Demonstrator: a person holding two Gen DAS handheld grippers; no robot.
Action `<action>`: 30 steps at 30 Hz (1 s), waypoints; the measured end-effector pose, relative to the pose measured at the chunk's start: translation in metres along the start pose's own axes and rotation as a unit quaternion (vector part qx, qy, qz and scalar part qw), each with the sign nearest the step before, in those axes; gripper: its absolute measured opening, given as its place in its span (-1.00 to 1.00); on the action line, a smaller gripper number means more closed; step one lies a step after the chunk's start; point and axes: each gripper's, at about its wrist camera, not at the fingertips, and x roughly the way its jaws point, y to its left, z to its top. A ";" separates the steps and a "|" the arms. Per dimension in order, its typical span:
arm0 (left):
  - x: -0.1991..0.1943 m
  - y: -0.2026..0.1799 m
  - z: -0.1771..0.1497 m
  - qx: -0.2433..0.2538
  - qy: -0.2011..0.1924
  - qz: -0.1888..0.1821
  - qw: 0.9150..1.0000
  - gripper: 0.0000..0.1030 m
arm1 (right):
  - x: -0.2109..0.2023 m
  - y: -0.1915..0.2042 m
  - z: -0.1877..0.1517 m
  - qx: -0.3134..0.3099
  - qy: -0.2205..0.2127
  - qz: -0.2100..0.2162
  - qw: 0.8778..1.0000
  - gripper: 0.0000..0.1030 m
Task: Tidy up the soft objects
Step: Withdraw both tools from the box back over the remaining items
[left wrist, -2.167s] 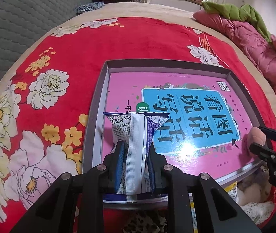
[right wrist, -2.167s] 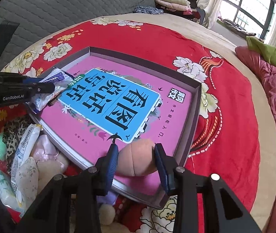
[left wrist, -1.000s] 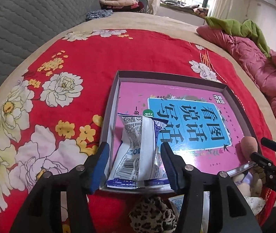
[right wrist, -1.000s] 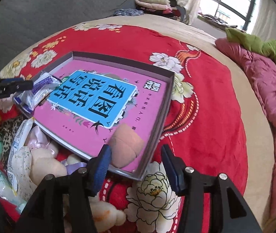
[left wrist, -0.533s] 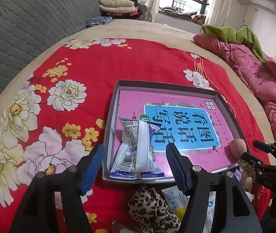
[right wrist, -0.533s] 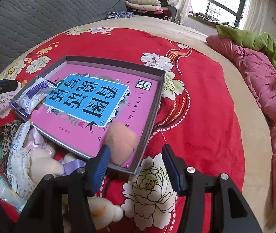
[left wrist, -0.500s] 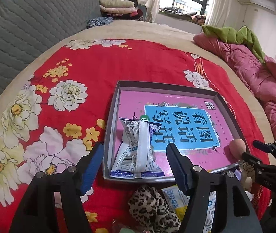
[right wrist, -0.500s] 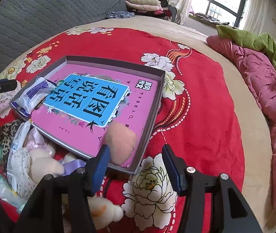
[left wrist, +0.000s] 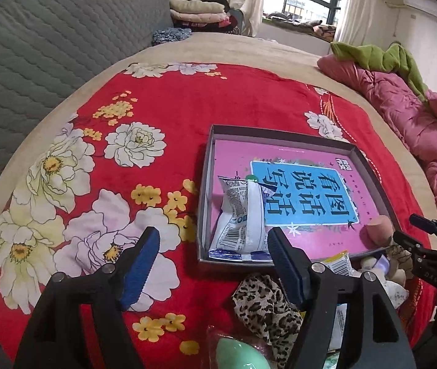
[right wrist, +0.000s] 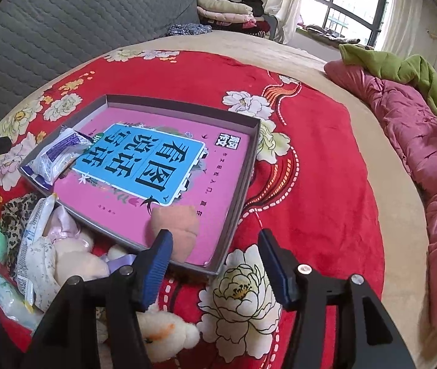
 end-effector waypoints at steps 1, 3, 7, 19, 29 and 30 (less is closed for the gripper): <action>-0.001 0.000 0.000 0.001 -0.001 0.000 1.000 0.45 | -0.002 0.000 0.000 0.001 -0.002 -0.001 1.000 0.15; -0.003 -0.002 0.000 0.004 -0.002 0.003 1.000 0.46 | -0.005 0.000 0.000 0.005 -0.006 -0.001 1.000 0.17; -0.011 -0.006 -0.001 0.005 -0.008 -0.001 1.000 0.48 | -0.015 0.000 0.000 0.012 -0.020 -0.004 1.000 0.20; -0.031 -0.011 -0.008 0.015 -0.022 0.018 0.999 0.50 | -0.057 0.004 0.003 0.056 -0.079 -0.019 0.995 0.43; -0.051 -0.004 -0.013 0.013 -0.037 0.035 0.999 0.51 | -0.081 0.000 -0.001 0.087 -0.097 -0.031 0.991 0.45; -0.053 -0.002 -0.013 0.012 -0.039 0.035 0.999 0.51 | -0.084 0.001 -0.001 0.085 -0.100 -0.029 0.991 0.45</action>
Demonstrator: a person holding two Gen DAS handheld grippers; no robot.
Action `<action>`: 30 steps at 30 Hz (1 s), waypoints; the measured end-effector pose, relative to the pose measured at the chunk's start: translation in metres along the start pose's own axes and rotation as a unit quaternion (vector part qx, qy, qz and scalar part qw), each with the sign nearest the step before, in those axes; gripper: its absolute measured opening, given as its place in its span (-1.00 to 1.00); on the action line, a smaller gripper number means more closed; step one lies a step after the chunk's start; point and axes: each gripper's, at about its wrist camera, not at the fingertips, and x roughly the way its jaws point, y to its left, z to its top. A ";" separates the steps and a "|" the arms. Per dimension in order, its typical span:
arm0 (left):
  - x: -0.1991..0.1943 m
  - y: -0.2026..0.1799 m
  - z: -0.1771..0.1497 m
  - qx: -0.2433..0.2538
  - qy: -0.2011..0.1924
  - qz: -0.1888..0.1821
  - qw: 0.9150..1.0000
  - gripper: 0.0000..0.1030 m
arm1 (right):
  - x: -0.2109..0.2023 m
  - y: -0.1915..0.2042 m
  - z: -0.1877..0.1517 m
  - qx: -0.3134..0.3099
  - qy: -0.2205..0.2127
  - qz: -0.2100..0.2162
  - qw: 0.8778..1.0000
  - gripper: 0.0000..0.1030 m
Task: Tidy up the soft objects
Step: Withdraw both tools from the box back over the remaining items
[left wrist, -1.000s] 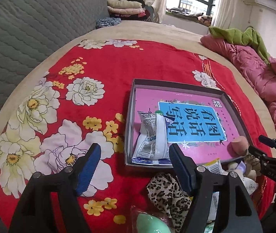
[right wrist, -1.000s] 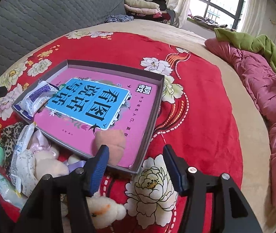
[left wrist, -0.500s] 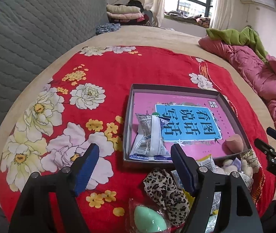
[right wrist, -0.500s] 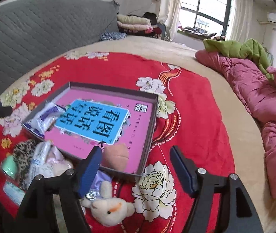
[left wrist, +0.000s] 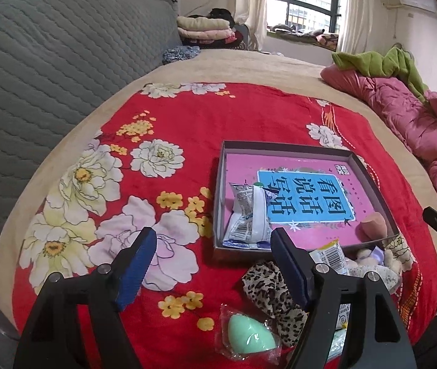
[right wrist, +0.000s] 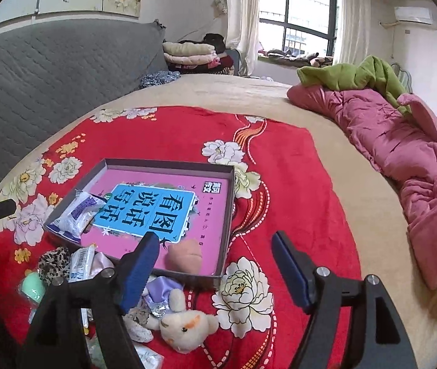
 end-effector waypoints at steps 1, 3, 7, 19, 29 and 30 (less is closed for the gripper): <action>-0.002 0.001 0.000 0.000 -0.002 0.000 1.000 0.51 | -0.004 0.000 0.001 0.001 -0.003 0.001 1.000 0.45; -0.007 0.005 -0.001 -0.002 -0.003 0.001 1.000 0.51 | -0.011 0.000 0.003 0.004 -0.007 0.004 1.000 0.45; -0.017 0.012 -0.003 -0.008 -0.004 0.000 1.000 0.51 | -0.027 -0.001 0.006 0.017 -0.019 0.019 0.999 0.45; -0.033 0.010 -0.029 -0.002 0.020 -0.014 1.000 0.51 | -0.053 0.012 -0.021 0.002 -0.010 0.033 0.999 0.46; -0.032 0.007 -0.052 0.004 0.049 -0.018 0.999 0.51 | -0.054 0.024 -0.054 -0.011 0.028 0.053 0.998 0.46; -0.032 0.007 -0.054 0.004 0.051 -0.019 0.999 0.51 | -0.055 0.027 -0.057 -0.018 0.031 0.054 0.998 0.46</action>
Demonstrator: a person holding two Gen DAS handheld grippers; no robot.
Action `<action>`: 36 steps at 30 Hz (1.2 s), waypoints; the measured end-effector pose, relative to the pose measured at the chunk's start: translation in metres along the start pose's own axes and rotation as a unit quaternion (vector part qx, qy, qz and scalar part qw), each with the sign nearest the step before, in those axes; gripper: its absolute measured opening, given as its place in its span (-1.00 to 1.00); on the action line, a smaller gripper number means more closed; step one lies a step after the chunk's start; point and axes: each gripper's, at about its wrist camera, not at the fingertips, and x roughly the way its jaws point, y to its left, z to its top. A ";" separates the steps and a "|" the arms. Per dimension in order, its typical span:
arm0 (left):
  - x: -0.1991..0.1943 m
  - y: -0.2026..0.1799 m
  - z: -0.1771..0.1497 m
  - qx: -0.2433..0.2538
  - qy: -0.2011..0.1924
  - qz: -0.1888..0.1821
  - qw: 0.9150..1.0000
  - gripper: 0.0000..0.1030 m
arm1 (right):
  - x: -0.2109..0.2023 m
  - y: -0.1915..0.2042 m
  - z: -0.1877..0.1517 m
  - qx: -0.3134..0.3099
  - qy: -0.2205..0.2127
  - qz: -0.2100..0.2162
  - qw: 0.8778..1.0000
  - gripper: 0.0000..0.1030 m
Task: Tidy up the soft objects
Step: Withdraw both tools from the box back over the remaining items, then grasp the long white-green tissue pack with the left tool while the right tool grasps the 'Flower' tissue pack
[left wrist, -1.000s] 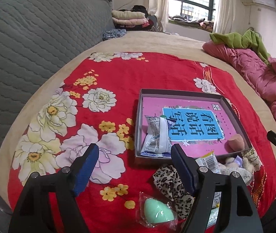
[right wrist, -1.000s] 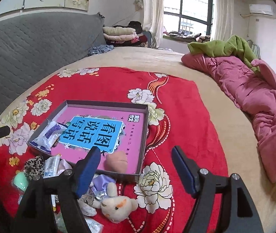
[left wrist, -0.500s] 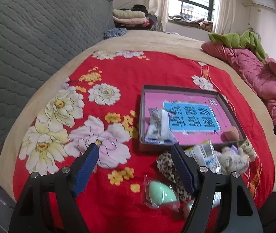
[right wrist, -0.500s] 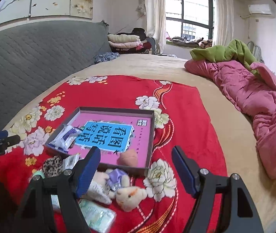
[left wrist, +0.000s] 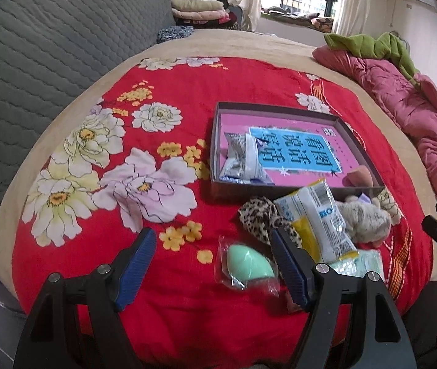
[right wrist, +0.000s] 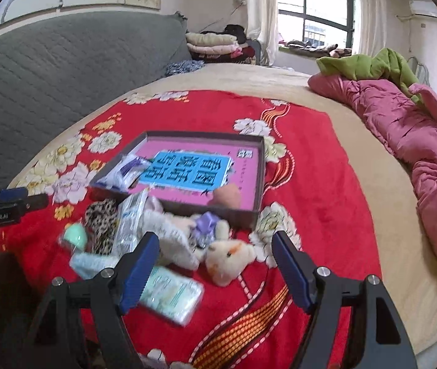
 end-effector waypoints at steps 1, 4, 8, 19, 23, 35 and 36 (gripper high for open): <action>0.000 -0.001 -0.002 0.001 0.002 -0.002 1.000 0.51 | 0.000 0.001 -0.002 -0.004 0.002 0.000 1.000 0.46; -0.002 -0.006 -0.010 0.009 0.008 -0.011 1.000 0.51 | 0.000 0.006 -0.009 -0.009 0.011 0.006 1.000 0.46; -0.005 -0.017 -0.018 0.024 0.012 -0.023 0.999 0.51 | 0.004 0.014 -0.020 -0.018 0.029 0.014 0.999 0.46; -0.005 -0.066 -0.045 0.102 0.035 -0.087 0.990 0.51 | 0.002 0.020 -0.029 -0.033 0.038 0.023 0.998 0.46; -0.004 -0.073 -0.049 0.110 0.041 -0.107 0.987 0.51 | 0.002 0.019 -0.032 -0.035 0.043 0.027 0.998 0.46; 0.003 -0.077 -0.056 0.122 0.054 -0.127 0.983 0.51 | 0.007 0.026 -0.038 -0.048 0.057 0.044 0.996 0.46; 0.004 -0.078 -0.057 0.126 0.055 -0.127 0.982 0.51 | 0.008 0.026 -0.039 -0.050 0.059 0.046 0.996 0.46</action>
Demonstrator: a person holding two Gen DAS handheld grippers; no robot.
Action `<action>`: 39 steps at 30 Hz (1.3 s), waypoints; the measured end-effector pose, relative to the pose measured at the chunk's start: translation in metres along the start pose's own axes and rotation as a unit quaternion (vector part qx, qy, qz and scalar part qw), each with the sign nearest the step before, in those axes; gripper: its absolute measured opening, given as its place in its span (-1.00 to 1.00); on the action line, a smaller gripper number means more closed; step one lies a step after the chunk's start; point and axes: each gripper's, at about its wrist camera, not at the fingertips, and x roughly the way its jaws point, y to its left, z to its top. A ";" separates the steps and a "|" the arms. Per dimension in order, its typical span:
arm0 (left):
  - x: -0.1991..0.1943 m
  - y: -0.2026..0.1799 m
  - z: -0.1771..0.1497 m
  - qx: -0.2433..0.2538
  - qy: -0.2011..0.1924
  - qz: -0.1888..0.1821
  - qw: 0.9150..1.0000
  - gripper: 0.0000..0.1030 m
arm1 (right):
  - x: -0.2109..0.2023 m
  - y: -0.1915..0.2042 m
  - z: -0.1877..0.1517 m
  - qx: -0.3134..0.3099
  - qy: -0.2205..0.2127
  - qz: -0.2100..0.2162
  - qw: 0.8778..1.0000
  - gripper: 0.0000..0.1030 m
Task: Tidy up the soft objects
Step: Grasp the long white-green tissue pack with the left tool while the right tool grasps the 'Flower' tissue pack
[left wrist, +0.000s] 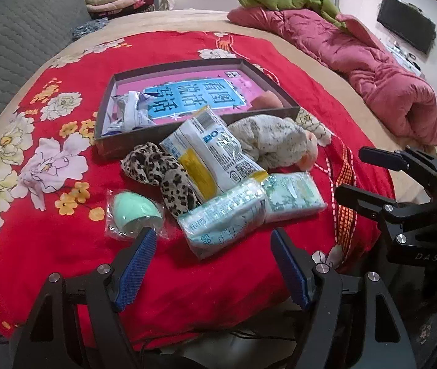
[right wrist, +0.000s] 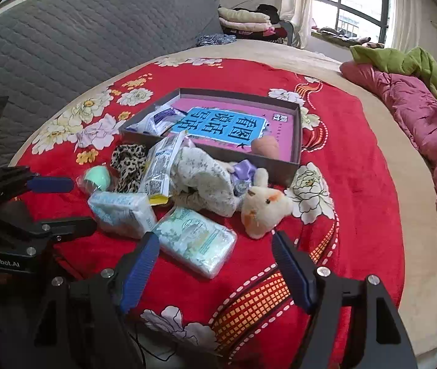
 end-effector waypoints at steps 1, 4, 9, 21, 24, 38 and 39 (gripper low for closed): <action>0.001 -0.001 -0.001 0.004 0.000 0.000 1.000 0.51 | 0.002 0.001 -0.001 -0.002 0.003 0.002 1.000 0.46; 0.004 -0.003 -0.001 0.015 -0.001 0.004 1.000 0.51 | 0.005 0.003 -0.003 -0.007 0.009 0.003 1.000 0.46; 0.010 -0.004 0.007 0.037 -0.013 0.011 0.999 0.51 | 0.012 0.001 -0.005 -0.006 0.016 0.006 1.000 0.46; 0.029 -0.022 0.020 0.163 -0.024 -0.006 0.986 0.51 | 0.035 -0.001 -0.013 -0.010 0.042 0.022 0.999 0.46; 0.036 -0.021 0.020 0.171 -0.016 -0.014 0.985 0.51 | 0.045 -0.001 -0.015 -0.014 0.052 0.031 0.998 0.46; 0.058 -0.019 0.015 0.195 0.017 -0.039 0.980 0.51 | 0.082 0.000 -0.010 -0.071 0.053 0.063 0.994 0.46; 0.059 -0.020 0.015 0.195 0.021 -0.043 0.980 0.51 | 0.086 0.000 -0.010 -0.077 0.053 0.067 0.993 0.46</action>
